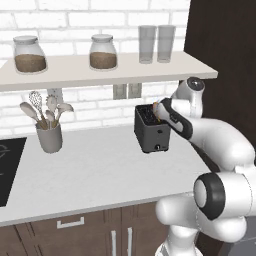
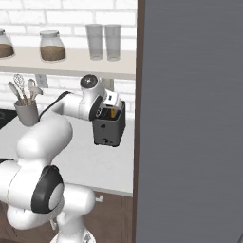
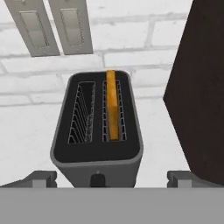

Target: Start the toaster. Once the lever pops up, take the bread to the plate on the dining counter.

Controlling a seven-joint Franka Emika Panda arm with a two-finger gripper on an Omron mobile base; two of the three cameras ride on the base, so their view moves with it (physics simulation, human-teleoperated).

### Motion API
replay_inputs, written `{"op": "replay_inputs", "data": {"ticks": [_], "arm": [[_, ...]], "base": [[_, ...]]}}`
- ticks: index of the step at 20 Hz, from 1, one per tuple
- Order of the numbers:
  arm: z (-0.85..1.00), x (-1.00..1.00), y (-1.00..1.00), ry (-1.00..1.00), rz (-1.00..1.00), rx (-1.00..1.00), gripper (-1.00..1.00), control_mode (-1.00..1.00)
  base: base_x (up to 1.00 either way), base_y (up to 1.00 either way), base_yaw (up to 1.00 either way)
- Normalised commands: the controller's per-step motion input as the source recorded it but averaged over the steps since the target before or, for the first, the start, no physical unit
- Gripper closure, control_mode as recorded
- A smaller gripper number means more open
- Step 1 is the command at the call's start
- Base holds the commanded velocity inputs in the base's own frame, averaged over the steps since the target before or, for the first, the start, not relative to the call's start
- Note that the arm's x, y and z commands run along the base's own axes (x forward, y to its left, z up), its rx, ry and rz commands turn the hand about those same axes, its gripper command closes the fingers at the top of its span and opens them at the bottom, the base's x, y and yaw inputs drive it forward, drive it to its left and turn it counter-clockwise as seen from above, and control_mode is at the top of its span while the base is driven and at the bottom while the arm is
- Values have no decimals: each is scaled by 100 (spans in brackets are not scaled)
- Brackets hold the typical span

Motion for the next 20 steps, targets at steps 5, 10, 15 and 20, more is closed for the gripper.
{"op": "replay_inputs", "data": {"ticks": [5, 10, 15, 20], "arm": [[-40, 32, 0, 0, 0, -7, -100, -100], [-11, 35, 0, 0, 0, -1, -100, -100], [-1, 29, 0, 0, 0, 0, -100, -100], [-11, 31, 0, 0, 0, 0, -100, -100]], "base": [[0, 0, 0], [0, 0, 0], [0, 0, 0], [0, 0, 0]]}}
